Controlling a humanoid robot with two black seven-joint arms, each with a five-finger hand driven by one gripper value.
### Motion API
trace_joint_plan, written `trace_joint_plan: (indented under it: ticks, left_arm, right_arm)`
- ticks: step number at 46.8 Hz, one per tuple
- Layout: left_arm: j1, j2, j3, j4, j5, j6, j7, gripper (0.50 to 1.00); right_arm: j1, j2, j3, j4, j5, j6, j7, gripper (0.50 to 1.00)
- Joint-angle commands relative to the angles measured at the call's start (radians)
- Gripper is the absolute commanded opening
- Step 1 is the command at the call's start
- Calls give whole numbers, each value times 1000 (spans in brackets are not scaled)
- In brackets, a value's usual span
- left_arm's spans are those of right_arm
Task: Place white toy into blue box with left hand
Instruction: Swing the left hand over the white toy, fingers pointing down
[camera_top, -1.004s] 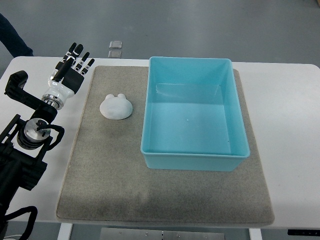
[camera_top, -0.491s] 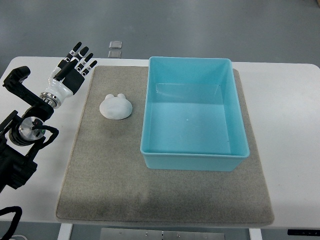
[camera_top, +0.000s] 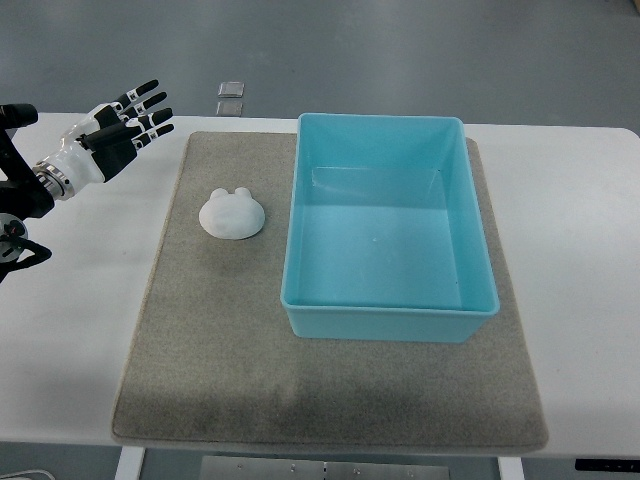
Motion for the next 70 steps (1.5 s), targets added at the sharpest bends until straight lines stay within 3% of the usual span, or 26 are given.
trace_joint_plan:
  ticks: [1,12,36,46,53,60,70]
  left_arm:
    - [-17,27,46,-3,0,-13,0,994]
    - [-86,119,180,-29,3,-81,0,994]
    - [-169,277,287,-165,140,-83,-28,979]
    - [-169,297,287,-224,357,-67,-58,977]
    - [-171,298,287,-274,513,-52,-55,990]
    - [-171,298,298,-299,556,11,-55,994]
    - [-174,298,302,-377,748,26,-60,992]
  right_arm:
    - [0,0,0,0,0,0,0,936]
    - [0,0,0,0,0,0,0,936]
    - [0,0,0,0,0,0,0,936]
    - [0,0,0,0,0,0,0,936]
    - [0,0,0,0,0,0,0,936]
    - [0,0,0,0,0,0,0,936]
    - [0,0,0,0,0,0,0,936]
